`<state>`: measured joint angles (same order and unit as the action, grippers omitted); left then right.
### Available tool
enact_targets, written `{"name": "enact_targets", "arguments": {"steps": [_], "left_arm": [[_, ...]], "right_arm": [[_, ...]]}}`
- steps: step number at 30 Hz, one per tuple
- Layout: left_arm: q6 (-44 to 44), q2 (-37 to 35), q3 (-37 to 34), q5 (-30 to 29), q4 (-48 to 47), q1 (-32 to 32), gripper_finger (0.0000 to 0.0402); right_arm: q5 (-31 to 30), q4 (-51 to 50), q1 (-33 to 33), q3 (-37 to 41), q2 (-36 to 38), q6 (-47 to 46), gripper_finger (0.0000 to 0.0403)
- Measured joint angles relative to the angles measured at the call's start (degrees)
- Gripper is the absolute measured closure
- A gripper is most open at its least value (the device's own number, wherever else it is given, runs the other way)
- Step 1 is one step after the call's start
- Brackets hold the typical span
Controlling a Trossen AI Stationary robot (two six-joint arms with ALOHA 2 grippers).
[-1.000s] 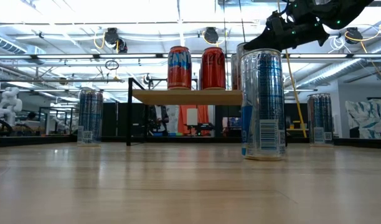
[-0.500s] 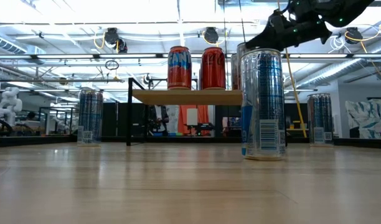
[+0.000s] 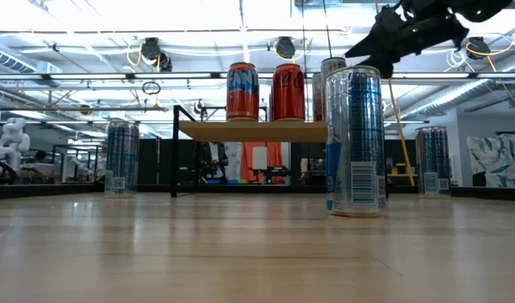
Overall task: Place canned beverage on shelf
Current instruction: Put the right white-yellow soda can on the shelf aligned with the other white-yellow soda can
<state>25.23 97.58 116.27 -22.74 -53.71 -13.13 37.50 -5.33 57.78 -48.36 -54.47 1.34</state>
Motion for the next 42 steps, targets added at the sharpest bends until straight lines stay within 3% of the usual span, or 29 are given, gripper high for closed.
{"name": "enact_targets", "arguments": {"steps": [5, 9, 16, 19, 25, 42], "left_arm": [[0.00, 0.00, 0.00, -0.02, 0.00, 0.00, 0.0040], [-0.04, 0.00, 0.00, -0.02, 0.00, 0.00, 0.0040], [-0.48, 0.00, 0.00, -0.02, -0.01, 0.00, 0.0040], [-0.52, 0.00, 0.00, -0.03, -0.02, 0.00, 0.0040], [-0.51, 0.00, 0.00, -1.10, 0.00, 0.00, 0.0040], [-0.46, 0.00, 0.00, -1.57, -1.77, 0.39, 0.0040]], "right_arm": [[0.00, -9.64, -0.75, 0.00, 0.91, -0.87, 0.0103], [-2.02, -13.32, -2.44, 0.00, 0.91, -0.61, 0.0137], [-11.64, -13.30, -4.63, 0.00, 0.74, -3.15, 0.0254], [-11.89, -12.95, -5.23, 0.00, -0.49, -7.98, 0.0311], [-11.83, -13.11, -7.77, 0.00, -3.99, -8.23, 0.0394], [-12.32, -9.34, -8.83, 0.02, -8.03, -7.75, 0.0402]]}}
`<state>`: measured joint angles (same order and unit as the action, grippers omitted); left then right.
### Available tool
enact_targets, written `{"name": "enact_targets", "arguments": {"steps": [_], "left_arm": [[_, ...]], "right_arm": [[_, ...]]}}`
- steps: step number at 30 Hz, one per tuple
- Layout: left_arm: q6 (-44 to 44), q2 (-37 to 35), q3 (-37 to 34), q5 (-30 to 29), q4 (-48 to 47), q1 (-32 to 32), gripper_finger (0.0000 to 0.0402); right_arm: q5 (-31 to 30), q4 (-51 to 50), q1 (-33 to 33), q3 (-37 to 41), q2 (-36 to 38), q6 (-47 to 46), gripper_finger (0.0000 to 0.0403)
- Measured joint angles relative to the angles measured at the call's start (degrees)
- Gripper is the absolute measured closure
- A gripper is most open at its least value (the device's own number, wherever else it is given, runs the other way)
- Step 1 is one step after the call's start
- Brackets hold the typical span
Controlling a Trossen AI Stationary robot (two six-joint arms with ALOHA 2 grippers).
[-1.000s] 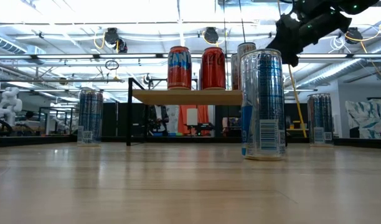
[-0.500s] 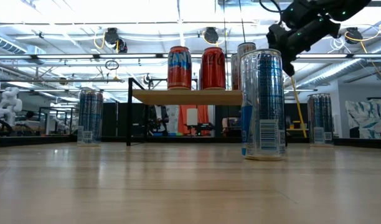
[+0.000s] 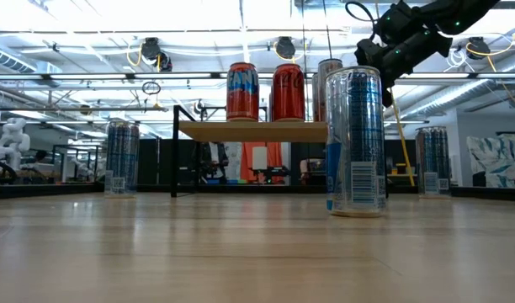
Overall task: Place canned beverage on shelf
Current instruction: Put the right white-yellow soda can on the shelf aligned with the other white-yellow soda can
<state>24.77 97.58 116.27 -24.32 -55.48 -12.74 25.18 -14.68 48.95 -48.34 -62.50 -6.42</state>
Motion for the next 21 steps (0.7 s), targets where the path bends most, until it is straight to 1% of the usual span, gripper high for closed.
{"name": "enact_targets", "arguments": {"steps": [16, 21], "left_arm": [[0.37, 0.00, 0.00, 0.00, -0.61, 0.66, 0.0040], [0.37, 0.00, 0.00, 0.00, -0.61, 0.66, 0.0040]], "right_arm": [[-0.11, 0.25, 0.00, 0.00, 0.00, 1.68, 0.0401], [-2.86, 0.87, 0.02, 0.00, 0.00, 2.78, 0.0401]]}}
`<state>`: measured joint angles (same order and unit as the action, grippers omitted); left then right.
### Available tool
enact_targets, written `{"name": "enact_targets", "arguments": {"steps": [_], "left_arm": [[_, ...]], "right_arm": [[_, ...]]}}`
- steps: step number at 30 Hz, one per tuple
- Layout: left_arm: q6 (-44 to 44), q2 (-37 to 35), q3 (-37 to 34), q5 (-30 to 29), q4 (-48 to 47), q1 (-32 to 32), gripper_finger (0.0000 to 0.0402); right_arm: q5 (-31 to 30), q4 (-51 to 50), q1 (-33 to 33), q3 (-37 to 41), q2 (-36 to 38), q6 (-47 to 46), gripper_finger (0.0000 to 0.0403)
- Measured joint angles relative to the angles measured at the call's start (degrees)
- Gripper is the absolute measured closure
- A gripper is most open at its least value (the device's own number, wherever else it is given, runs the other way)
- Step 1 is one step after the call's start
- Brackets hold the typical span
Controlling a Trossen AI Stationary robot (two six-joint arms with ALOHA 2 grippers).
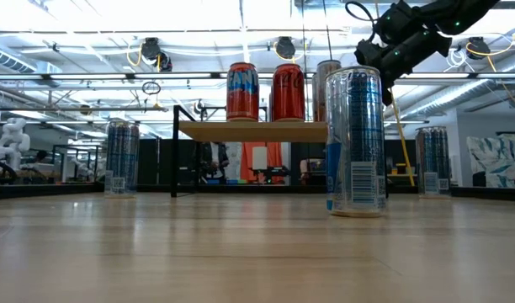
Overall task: Place canned beverage on shelf
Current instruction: Put the right white-yellow soda can on the shelf aligned with the other white-yellow soda can, then put the white-yellow soda can on the shelf aligned with the other white-yellow soda can
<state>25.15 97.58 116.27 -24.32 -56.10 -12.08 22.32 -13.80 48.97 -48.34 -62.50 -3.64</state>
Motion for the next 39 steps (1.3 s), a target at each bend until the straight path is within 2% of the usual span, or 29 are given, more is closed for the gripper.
{"name": "enact_targets", "arguments": {"steps": [14, 19, 27, 30, 34, 37, 39], "left_arm": [[1.57, 0.00, 0.00, 0.02, -0.68, -0.39, 0.0040], [1.79, 0.00, 0.00, 0.02, -0.80, -0.37, 0.0040], [7.97, 0.00, 0.00, 0.59, -9.61, 0.07, 0.0040], [11.13, 0.00, 0.00, 0.60, -14.16, 0.03, 0.0040], [17.59, -0.81, 0.00, 0.69, -24.70, 0.92, 0.0041], [22.04, -2.10, 0.01, 3.63, -33.48, 3.92, 0.0048], [21.17, -3.08, -0.97, 7.59, -33.43, 7.35, 0.0056]], "right_arm": [[1.75, 2.65, -2.44, 0.00, 0.00, -3.52, 0.0401], [-1.52, 6.30, -3.63, 0.00, 0.00, -4.83, 0.0401], [-2.57, 7.16, -3.72, 0.00, 0.00, -5.68, 0.0401], [-0.48, 7.18, -3.73, 0.00, 0.01, -7.09, 0.0401], [7.67, 6.89, -3.86, 0.00, 0.42, -11.05, 0.0401], [13.11, 5.02, -5.32, 0.00, 1.72, -14.41, 0.0401], [14.23, 3.33, -7.30, 0.00, 3.41, -15.78, 0.0401]]}}
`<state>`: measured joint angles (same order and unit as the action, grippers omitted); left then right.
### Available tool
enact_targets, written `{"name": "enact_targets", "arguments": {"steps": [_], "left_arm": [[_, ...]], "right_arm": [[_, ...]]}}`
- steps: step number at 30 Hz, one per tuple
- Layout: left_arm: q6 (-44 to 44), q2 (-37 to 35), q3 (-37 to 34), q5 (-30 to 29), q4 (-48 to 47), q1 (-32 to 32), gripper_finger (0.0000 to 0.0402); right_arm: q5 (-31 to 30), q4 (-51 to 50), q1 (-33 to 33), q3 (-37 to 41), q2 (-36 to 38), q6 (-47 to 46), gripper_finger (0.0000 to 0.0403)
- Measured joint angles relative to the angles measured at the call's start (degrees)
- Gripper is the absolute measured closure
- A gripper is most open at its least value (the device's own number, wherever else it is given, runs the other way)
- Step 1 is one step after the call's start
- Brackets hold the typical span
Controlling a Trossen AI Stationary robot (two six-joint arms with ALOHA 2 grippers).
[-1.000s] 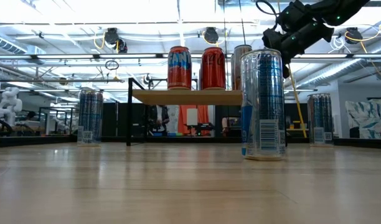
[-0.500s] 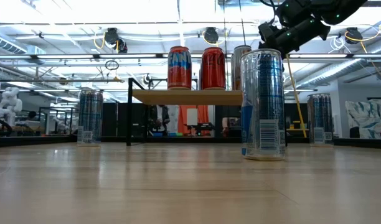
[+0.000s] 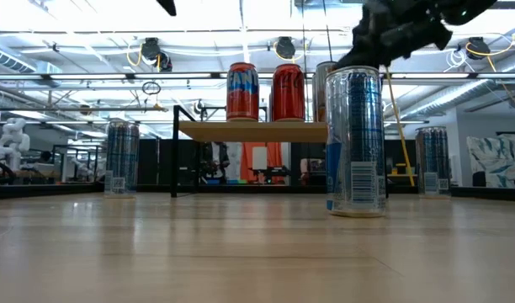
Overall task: Place canned beverage on shelf
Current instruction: Put the white-yellow soda can on the shelf aligned with the other white-yellow soda can
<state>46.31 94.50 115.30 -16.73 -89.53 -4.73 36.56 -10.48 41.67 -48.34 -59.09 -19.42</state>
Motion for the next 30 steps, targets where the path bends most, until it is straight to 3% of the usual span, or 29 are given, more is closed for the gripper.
{"name": "enact_targets", "arguments": {"steps": [9, 14, 18, 24, 26, 30], "left_arm": [[-4.16, -2.50, -3.10, 11.07, -0.38, 15.94, 0.0070], [-7.88, -2.60, -3.34, 19.90, -0.42, 18.21, 0.0070], [-7.81, -3.83, -3.35, 23.00, 0.00, 13.69, 0.0070], [-3.55, -4.02, -3.36, 23.43, 0.40, -2.37, 0.0070], [2.18, -3.89, -3.34, 23.22, -0.05, -7.80, 0.0070], [23.37, -3.63, -5.01, 23.43, -0.40, -16.32, 0.0070]], "right_arm": [[-4.86, -5.61, -9.79, 0.00, 11.22, -7.04, 0.0401], [-5.33, -5.73, -14.49, 0.00, 16.09, -11.67, 0.0401], [-5.42, -5.75, -18.03, 0.00, 18.28, -14.13, 0.0401], [-8.30, -7.29, -22.38, 0.00, 18.82, -14.19, 0.0401], [-9.84, -8.49, -23.57, 0.00, 18.57, -13.10, 0.0401], [-11.25, -10.39, -25.61, 0.00, 18.23, -11.81, 0.0401]]}}
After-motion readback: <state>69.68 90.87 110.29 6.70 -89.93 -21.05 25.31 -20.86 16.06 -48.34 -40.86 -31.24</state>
